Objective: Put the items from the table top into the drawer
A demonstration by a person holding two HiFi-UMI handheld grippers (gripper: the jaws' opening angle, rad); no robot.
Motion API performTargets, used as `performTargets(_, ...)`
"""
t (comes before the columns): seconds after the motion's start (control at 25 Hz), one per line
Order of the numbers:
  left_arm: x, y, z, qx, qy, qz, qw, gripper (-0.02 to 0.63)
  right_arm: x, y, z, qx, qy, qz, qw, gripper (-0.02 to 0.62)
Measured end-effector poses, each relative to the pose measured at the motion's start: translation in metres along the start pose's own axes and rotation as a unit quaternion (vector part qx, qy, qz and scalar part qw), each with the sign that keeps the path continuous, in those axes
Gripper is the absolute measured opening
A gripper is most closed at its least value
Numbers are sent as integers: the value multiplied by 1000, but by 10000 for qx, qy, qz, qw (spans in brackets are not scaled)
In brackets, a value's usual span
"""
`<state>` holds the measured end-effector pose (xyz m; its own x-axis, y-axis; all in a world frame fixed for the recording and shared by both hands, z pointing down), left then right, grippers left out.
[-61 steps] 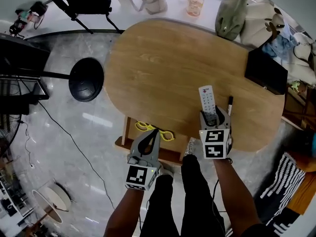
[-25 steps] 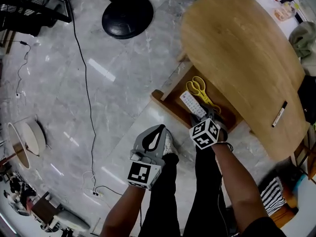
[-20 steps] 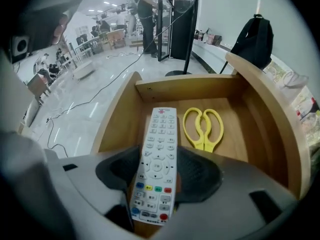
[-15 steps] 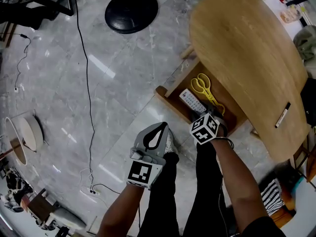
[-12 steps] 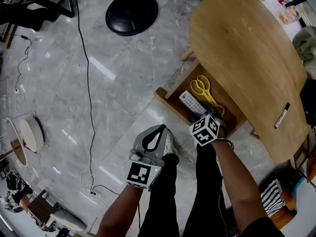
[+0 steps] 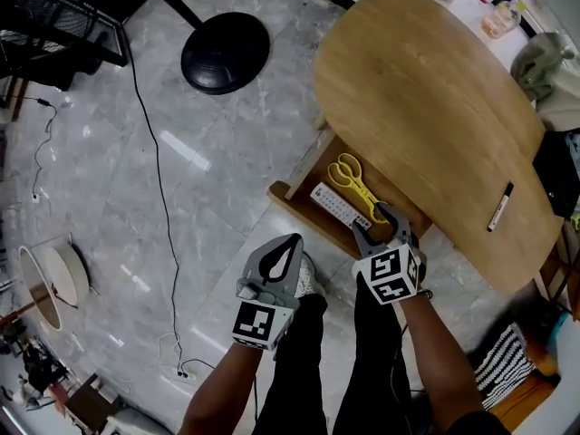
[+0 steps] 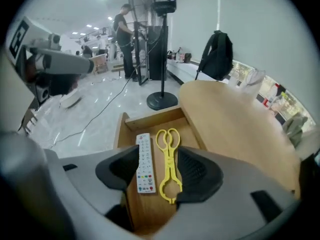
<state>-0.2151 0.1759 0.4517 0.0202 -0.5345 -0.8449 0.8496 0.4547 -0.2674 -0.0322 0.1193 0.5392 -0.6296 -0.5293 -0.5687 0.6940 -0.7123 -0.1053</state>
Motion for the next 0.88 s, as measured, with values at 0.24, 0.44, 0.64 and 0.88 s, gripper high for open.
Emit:
performTargets(0.24,38,23,26,-330,-24,246,9992,18,21,37,-59,-236,507,944,9940,208)
performTargets(0.44,68,40,56,-673,-105,423,9968,18,37,73,-101,-916,1081,1553,9777,117)
performTargets(0.64,87,61,90,-1002,-125,668,9927,18,29,106,-126,-1460,1232,1985,9613,-2)
performTargets(0.88,100,88,130,-1332,-316,811,9873,18,-4,146,-152,-1866,1117,2492,9437,-3)
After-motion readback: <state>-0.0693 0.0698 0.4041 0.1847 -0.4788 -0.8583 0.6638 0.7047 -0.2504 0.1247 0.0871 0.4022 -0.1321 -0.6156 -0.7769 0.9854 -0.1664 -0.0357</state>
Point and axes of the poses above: the fingertips, and each gripper's own axes: z forward along the fingers, y to its right, x out of its top, the point moved 7 cm from there along -z, backward along the fingers, and after that the axes turned 5 degrees about -x, right-handed, at the moved point
